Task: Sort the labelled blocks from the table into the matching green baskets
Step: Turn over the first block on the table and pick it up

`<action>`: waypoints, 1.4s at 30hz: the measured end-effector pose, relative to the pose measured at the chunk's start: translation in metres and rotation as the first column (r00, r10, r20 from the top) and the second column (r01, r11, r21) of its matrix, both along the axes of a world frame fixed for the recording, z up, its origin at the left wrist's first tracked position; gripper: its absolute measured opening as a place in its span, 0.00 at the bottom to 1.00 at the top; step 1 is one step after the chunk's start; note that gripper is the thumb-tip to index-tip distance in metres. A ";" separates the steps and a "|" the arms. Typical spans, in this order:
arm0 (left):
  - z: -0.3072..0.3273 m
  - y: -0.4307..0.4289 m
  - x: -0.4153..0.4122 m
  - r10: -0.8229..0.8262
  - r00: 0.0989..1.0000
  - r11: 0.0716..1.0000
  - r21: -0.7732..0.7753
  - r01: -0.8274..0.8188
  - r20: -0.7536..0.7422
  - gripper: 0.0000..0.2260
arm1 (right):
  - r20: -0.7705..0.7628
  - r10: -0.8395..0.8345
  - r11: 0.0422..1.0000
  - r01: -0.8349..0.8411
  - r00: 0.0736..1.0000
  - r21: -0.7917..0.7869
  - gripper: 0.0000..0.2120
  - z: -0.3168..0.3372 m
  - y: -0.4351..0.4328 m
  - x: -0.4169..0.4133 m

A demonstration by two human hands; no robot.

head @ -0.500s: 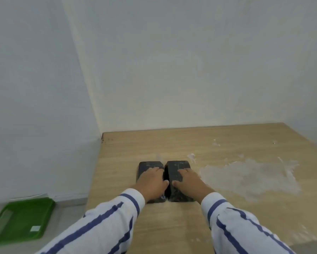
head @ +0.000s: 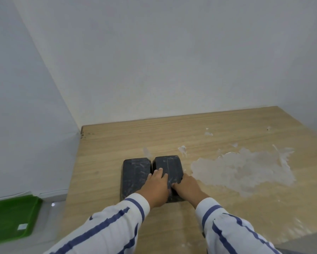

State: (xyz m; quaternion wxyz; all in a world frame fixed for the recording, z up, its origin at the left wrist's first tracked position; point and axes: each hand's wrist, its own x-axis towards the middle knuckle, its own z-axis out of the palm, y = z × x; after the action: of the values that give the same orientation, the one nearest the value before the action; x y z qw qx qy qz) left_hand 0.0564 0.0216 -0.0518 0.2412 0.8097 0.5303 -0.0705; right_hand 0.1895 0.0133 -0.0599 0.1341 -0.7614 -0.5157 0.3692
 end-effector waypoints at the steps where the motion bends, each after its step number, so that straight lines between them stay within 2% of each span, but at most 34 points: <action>1: -0.001 -0.001 0.002 0.007 1.000 1.000 -0.007 -0.006 0.003 0.29 | -0.033 -0.018 1.000 0.018 0.999 0.003 0.21 -0.002 0.001 0.002; 7: 0.001 0.003 0.013 0.128 0.983 0.992 -0.003 -0.128 0.128 0.28 | -0.261 -0.174 0.984 0.175 0.949 -0.022 0.16 0.000 0.007 0.015; 10: 0.008 0.013 0.016 0.268 0.943 0.963 -0.030 -0.267 0.200 0.31 | -0.357 -0.168 0.982 0.188 0.919 0.020 0.16 0.010 0.009 0.022; 12: 0.013 0.023 0.018 0.364 0.892 0.931 -0.067 -0.359 0.269 0.32 | -0.360 -0.122 0.981 0.168 0.925 0.099 0.15 0.019 0.013 0.025; 15: 0.022 0.042 0.023 0.524 0.746 0.849 -0.180 -0.497 0.411 0.31 | -0.231 0.028 0.972 0.027 0.973 0.232 0.16 0.032 0.020 0.028; 19: 0.036 0.061 0.029 0.715 0.511 0.696 -0.419 -0.583 0.477 0.26 | 0.029 0.223 0.919 -0.220 0.974 0.327 0.16 0.046 0.024 0.028; 21: 0.040 0.064 0.029 0.789 0.390 0.607 -0.505 -0.613 0.475 0.29 | 0.174 0.307 0.863 -0.351 0.936 0.363 0.18 0.049 0.024 0.030; 23: 0.039 0.063 0.027 0.837 0.318 0.533 -0.529 -0.660 0.446 0.36 | 0.308 0.367 0.801 -0.466 0.878 0.375 0.23 0.047 0.023 0.033; 24: 0.037 0.062 0.026 0.847 0.302 0.514 -0.532 -0.673 0.437 0.36 | 0.384 0.386 0.774 -0.521 0.839 0.361 0.26 0.045 0.022 0.035; 26: 0.032 0.057 0.024 0.850 0.286 0.510 -0.552 -0.660 0.443 0.28 | 0.517 0.412 0.724 -0.614 0.750 0.314 0.28 0.039 0.020 0.041; 28: 0.029 0.050 0.024 0.843 0.284 0.524 -0.578 -0.626 0.457 0.22 | 0.585 0.428 0.684 -0.670 0.689 0.289 0.24 0.033 0.016 0.047; 31: 0.022 0.039 0.026 0.826 0.325 0.554 -0.555 -0.621 0.461 0.25 | 0.621 0.422 0.660 -0.693 0.660 0.289 0.22 0.021 0.009 0.055; 34: 0.016 0.027 0.029 0.747 0.489 0.663 -0.453 -0.596 0.449 0.32 | 0.619 0.448 0.663 -0.704 0.646 0.255 0.22 0.008 0.002 0.061; 37: 0.009 0.016 0.031 0.649 0.671 0.760 -0.355 -0.545 0.358 0.31 | 0.616 0.484 0.656 -0.723 0.622 0.215 0.22 0.000 -0.004 0.066; 40: 0.000 0.004 0.035 0.591 0.753 0.806 -0.249 -0.537 0.289 0.30 | 0.561 0.548 0.667 -0.729 0.620 0.154 0.22 -0.005 -0.008 0.071; 42: -0.006 -0.004 0.036 0.565 0.777 0.825 -0.184 -0.534 0.278 0.31 | 0.477 0.584 0.691 -0.711 0.656 0.131 0.22 -0.005 -0.010 0.074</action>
State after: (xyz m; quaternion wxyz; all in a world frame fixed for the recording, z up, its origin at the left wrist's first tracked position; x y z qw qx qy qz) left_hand 0.0925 0.0180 -0.0578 0.3721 0.6076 0.6930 0.1103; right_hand 0.2635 0.0034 -0.0645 0.0000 -0.5509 -0.8220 0.1445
